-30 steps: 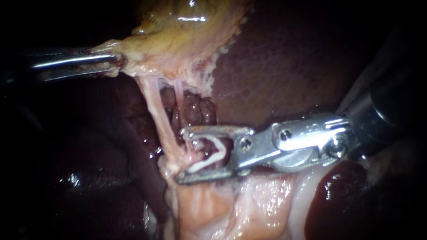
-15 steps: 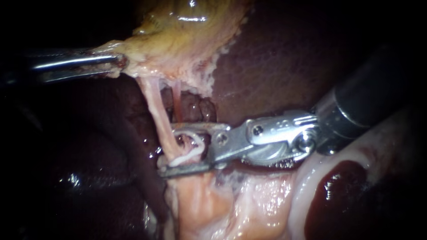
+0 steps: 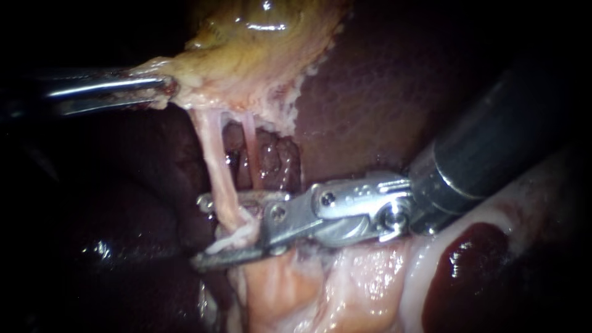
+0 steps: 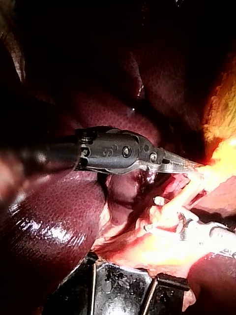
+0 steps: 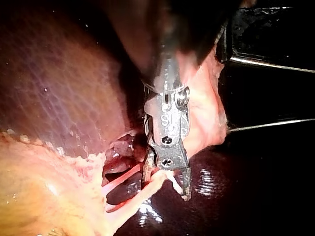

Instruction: Clipping first clip left tube

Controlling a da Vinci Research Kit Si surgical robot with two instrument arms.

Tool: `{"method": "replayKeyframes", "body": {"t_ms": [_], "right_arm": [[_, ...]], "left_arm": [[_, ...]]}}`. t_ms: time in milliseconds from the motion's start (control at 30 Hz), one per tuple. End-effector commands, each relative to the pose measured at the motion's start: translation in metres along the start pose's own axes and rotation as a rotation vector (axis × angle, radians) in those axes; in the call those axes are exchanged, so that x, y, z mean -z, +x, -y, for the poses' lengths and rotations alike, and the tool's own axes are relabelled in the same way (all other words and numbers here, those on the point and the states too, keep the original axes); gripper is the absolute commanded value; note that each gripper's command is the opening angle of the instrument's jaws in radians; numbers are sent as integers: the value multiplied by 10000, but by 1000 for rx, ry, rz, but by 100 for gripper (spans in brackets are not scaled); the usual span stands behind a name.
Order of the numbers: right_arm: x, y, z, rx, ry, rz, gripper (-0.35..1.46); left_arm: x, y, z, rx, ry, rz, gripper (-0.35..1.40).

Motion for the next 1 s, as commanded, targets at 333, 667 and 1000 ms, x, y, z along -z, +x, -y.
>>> {"method": "replayKeyframes", "body": {"t_ms": [333, 667, 1000], "right_arm": [[3, 7, 13, -32, 12, -8, 40], [7, 3, 12, -44, 12, -8, 18], [10, 1, 12, -60, 29, -9, -35]], "left_arm": [[-1, -1, 1, 0, 0, 0, -35], [-1, -1, 1, 0, 0, 0, -35], [-1, -1, 2, 0, 0, 0, -35]]}}
